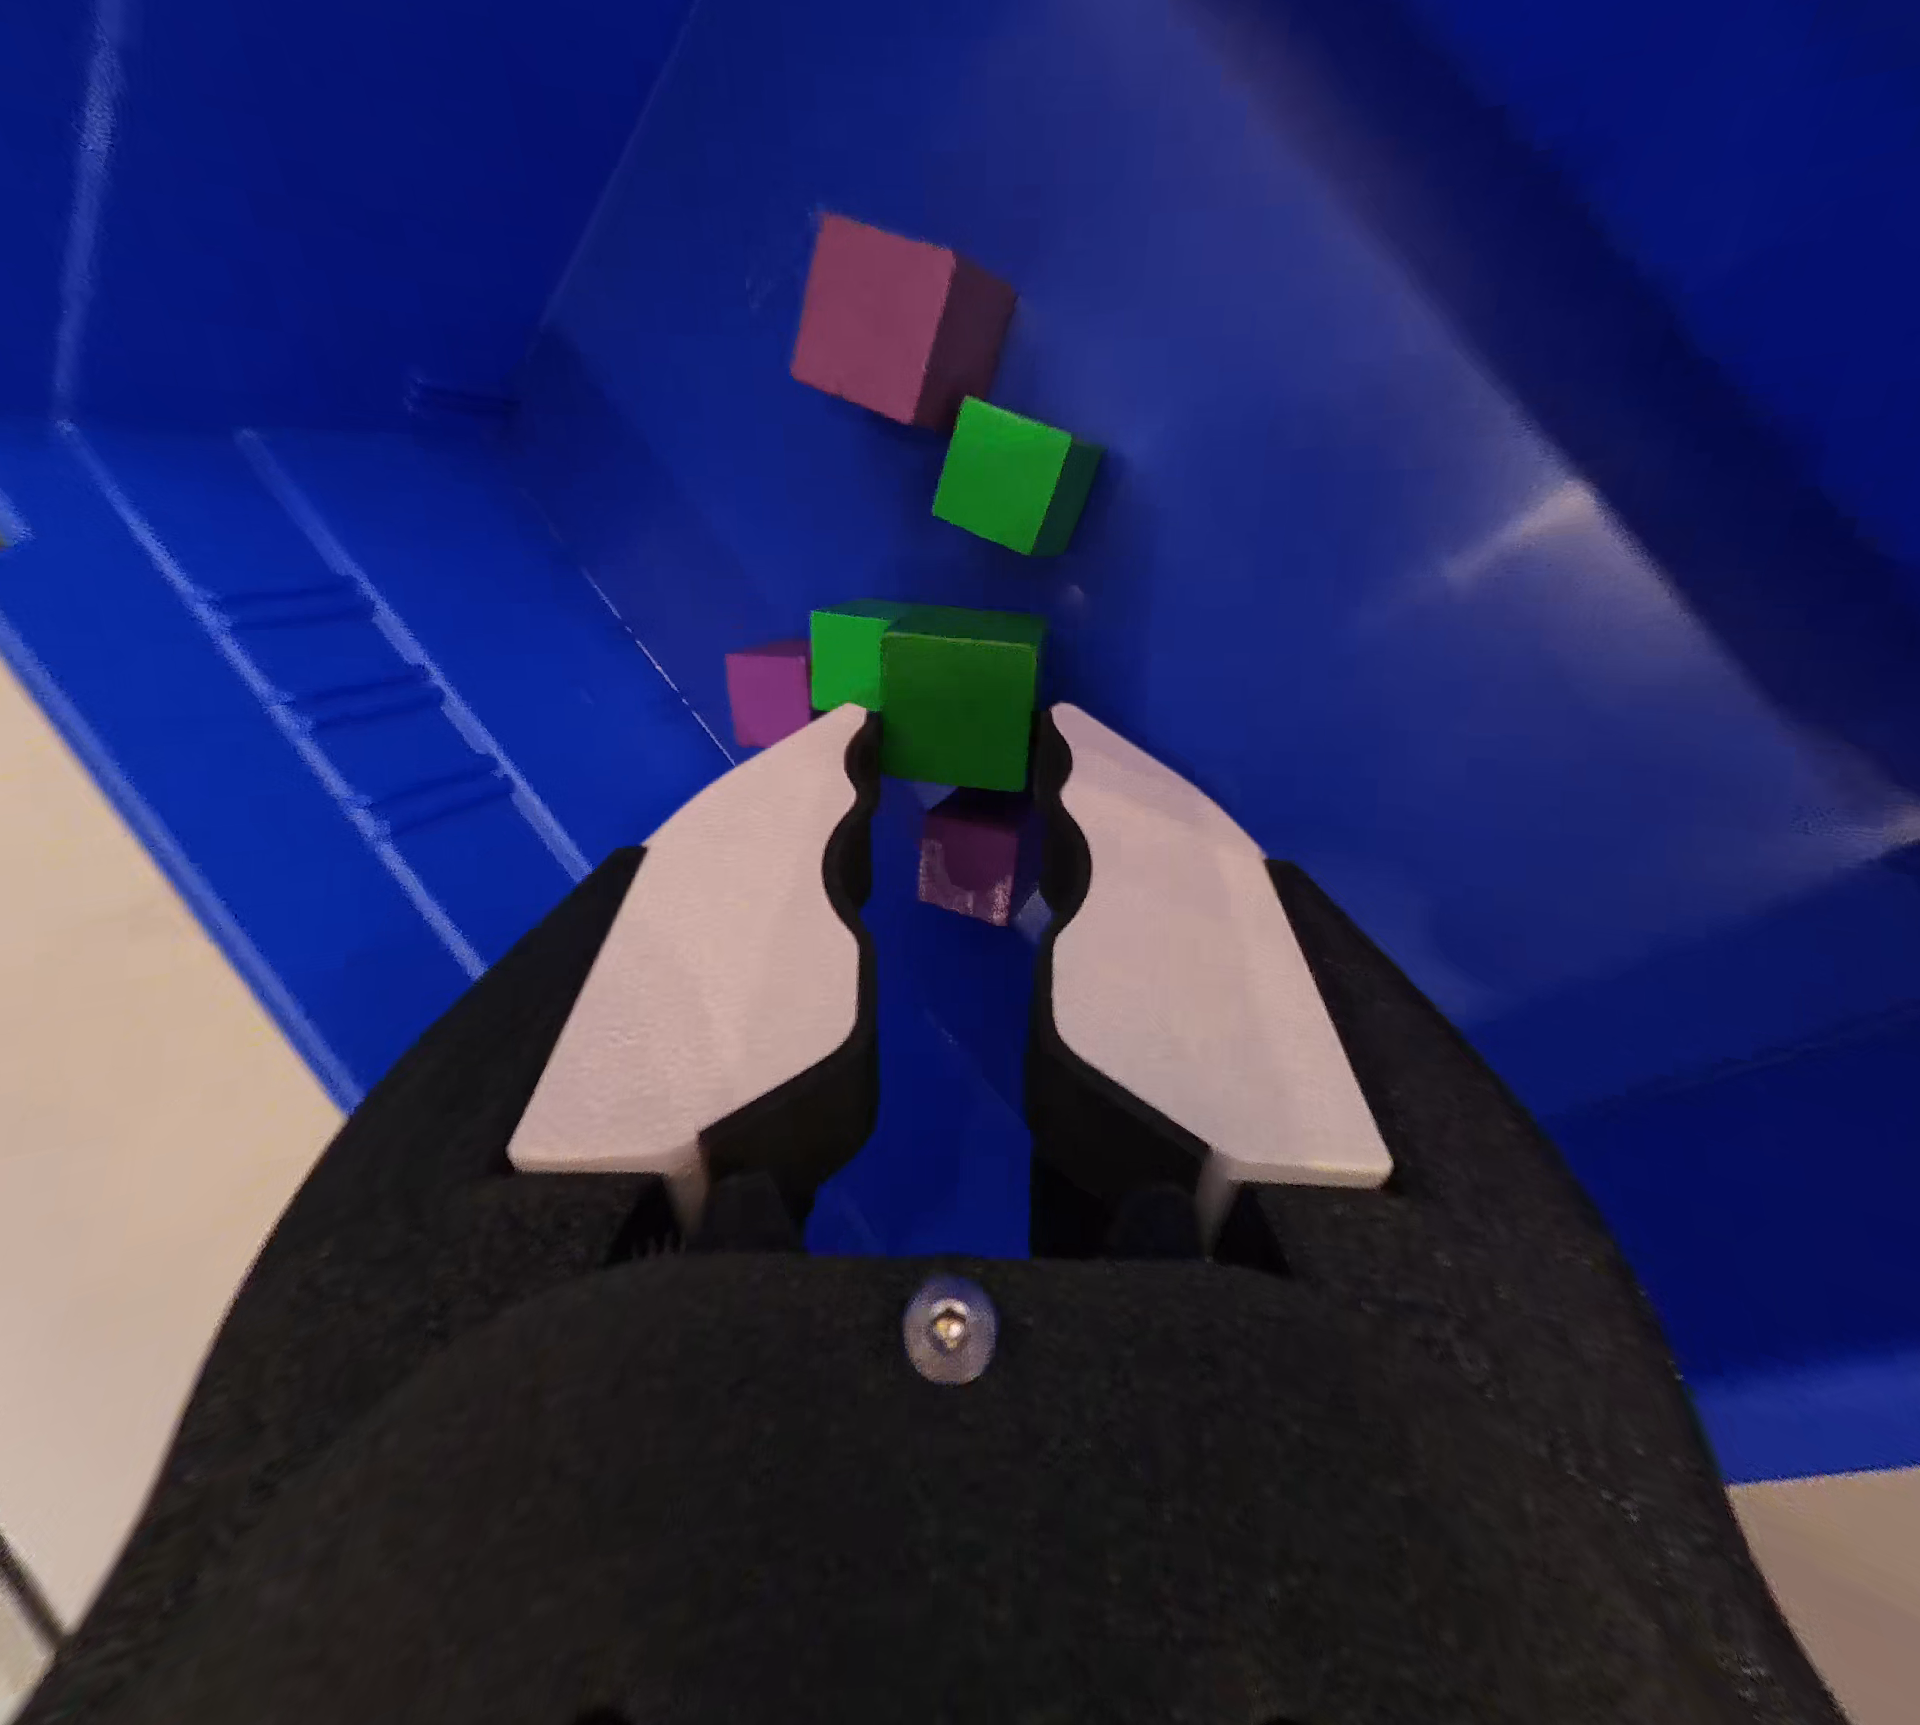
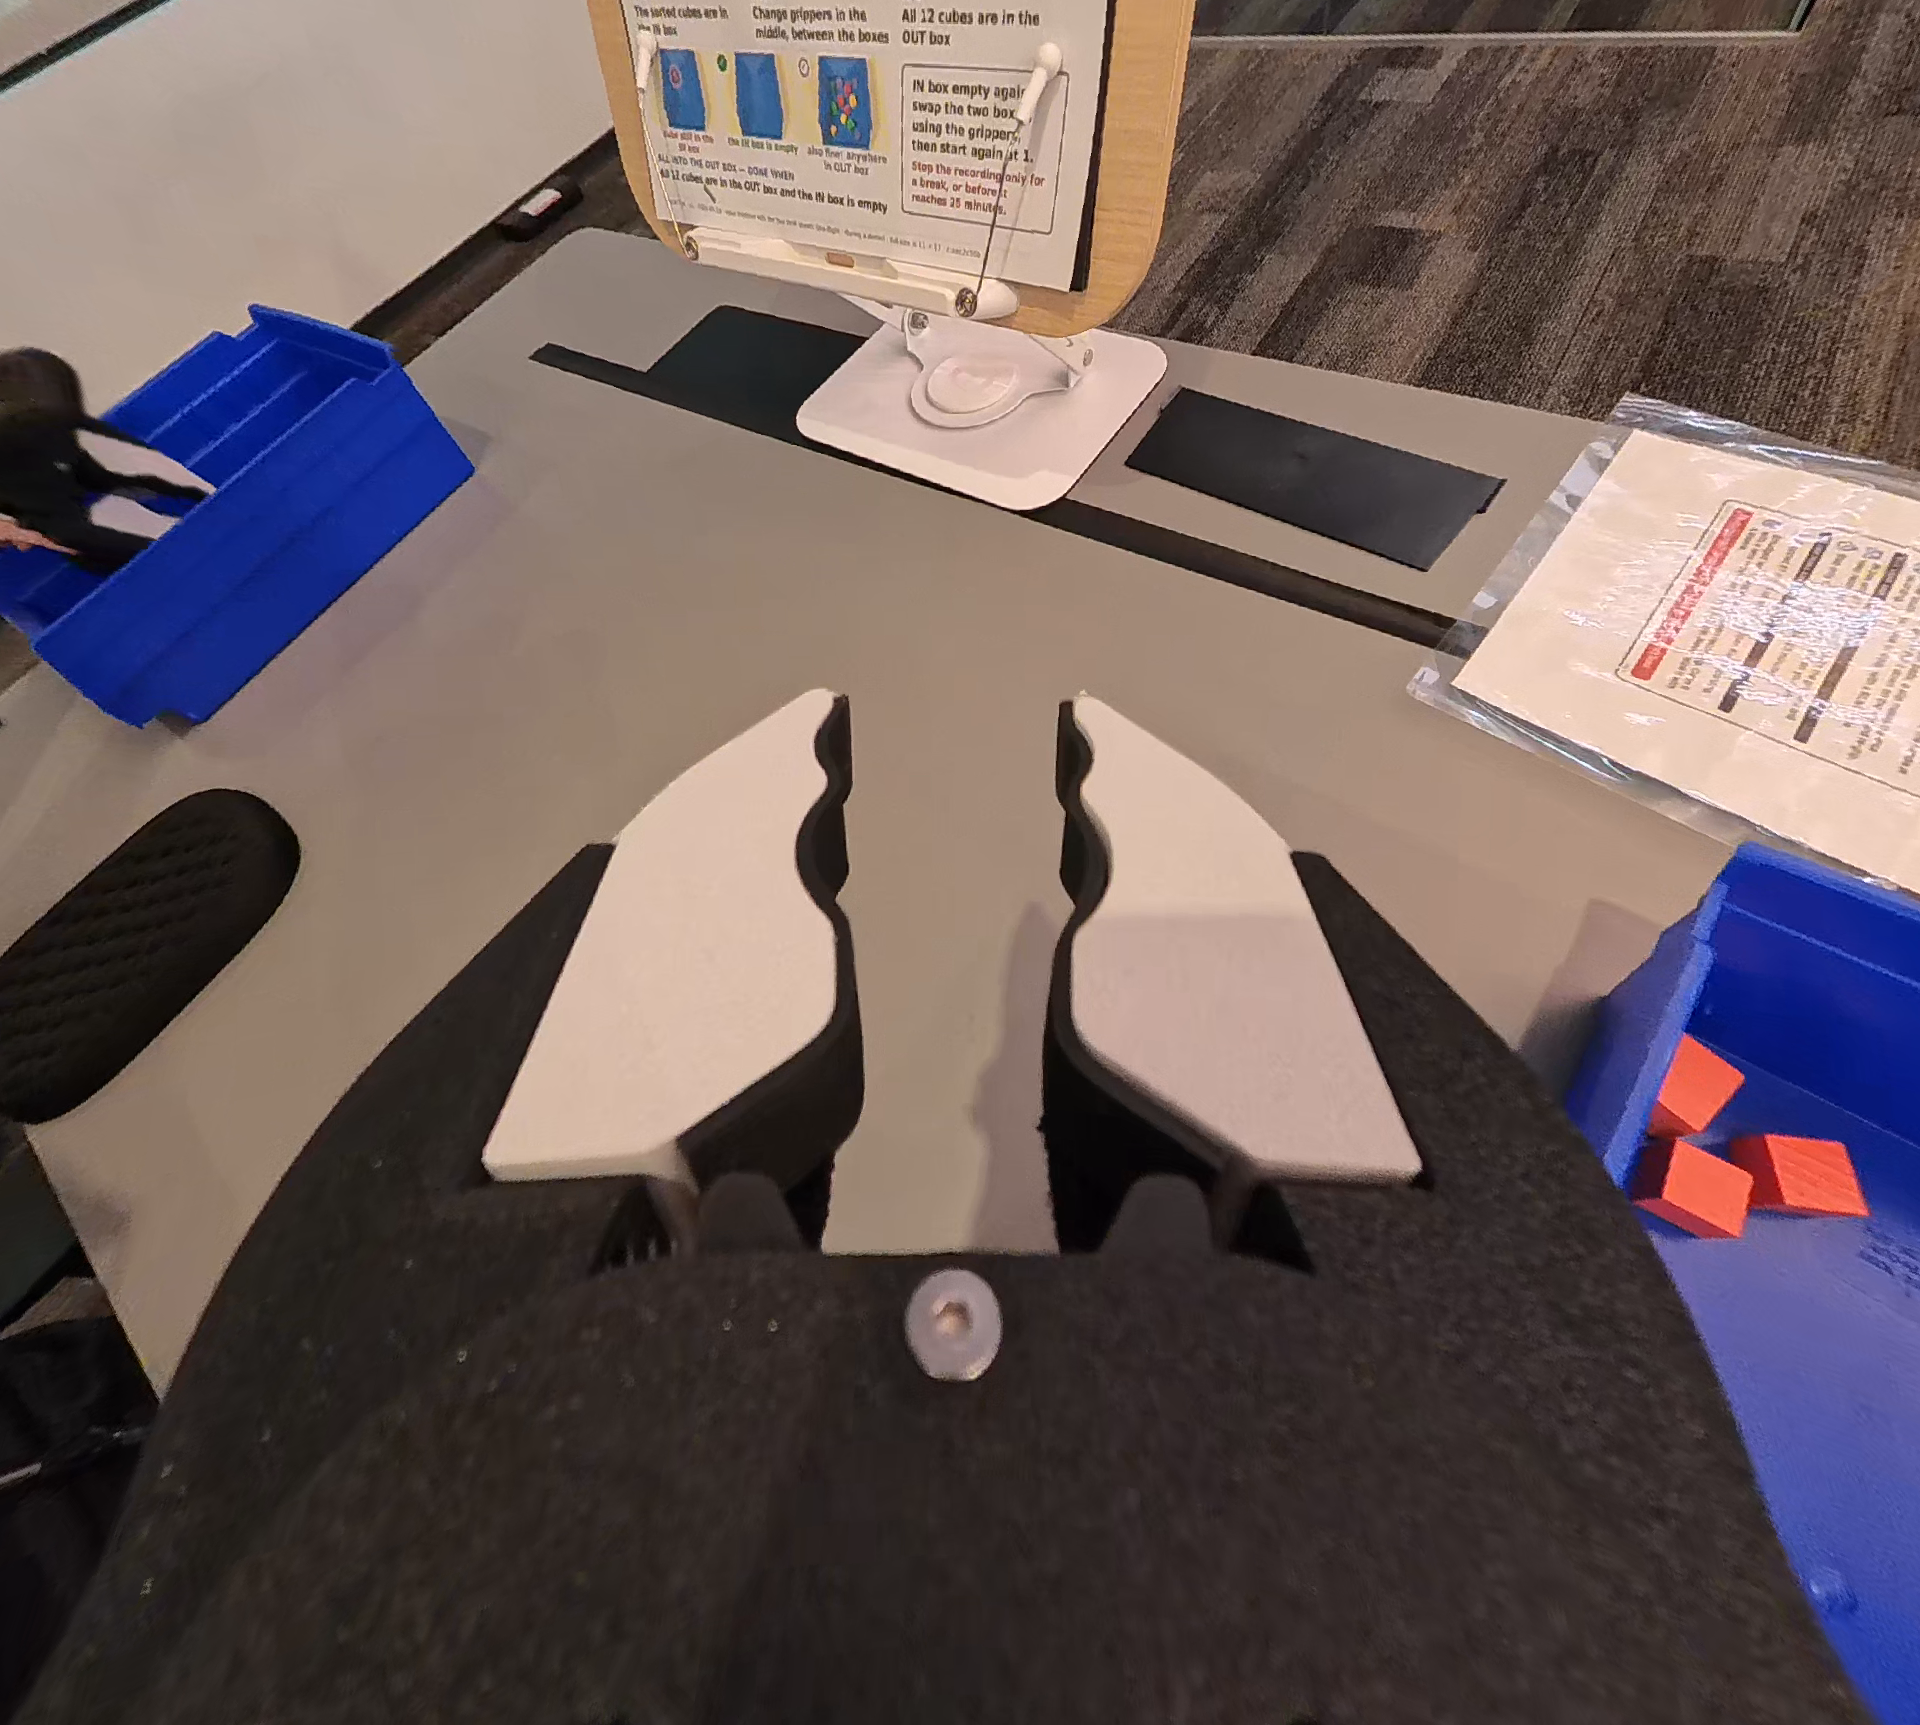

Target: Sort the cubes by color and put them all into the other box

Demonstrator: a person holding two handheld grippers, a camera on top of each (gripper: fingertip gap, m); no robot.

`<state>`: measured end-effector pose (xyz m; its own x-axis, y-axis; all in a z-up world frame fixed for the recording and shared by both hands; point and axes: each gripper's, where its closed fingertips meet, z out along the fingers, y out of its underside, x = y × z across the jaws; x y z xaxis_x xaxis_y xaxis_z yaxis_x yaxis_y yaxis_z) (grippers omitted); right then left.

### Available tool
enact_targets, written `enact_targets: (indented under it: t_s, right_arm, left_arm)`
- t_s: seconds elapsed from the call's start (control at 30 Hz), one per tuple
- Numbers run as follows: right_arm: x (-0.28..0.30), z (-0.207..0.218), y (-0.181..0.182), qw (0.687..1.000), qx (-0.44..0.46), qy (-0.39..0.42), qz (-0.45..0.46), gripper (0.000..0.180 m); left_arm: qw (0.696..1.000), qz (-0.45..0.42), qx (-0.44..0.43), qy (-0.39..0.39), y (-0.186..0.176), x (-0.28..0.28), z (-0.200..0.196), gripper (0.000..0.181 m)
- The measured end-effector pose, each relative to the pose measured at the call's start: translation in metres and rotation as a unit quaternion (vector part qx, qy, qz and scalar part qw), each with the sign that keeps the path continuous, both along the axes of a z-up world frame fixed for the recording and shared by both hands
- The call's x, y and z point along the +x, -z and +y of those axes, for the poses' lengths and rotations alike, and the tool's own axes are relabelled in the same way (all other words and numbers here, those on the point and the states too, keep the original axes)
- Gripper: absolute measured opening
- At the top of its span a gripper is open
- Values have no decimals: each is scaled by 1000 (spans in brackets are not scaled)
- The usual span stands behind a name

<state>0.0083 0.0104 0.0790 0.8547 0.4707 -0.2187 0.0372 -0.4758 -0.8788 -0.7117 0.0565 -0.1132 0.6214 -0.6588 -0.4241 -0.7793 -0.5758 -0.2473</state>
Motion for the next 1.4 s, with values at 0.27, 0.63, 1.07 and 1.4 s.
enact_targets:
  t_s: [0.27, 0.63, 1.07, 1.4]
  right_arm:
    - [-35, 2, -11, 999, 16, -43, 21, 37]
    - [-256, -17, -17, 959, 46, -256, 113, 52]
    - [-309, -15, 45, 966, -17, -253, 50, 57]
    - [-292, -14, 52, 959, -45, -280, 11, 29]
  left_arm:
    - [978, -28, 198, 64, -107, 56, 7, 28]
    - [860, -165, 413, 249, -179, 316, -38, 27]
    - [834, -191, 391, 340, -160, 418, -65, 27]
    - [834, -236, 383, 321, -152, 428, -68, 32]
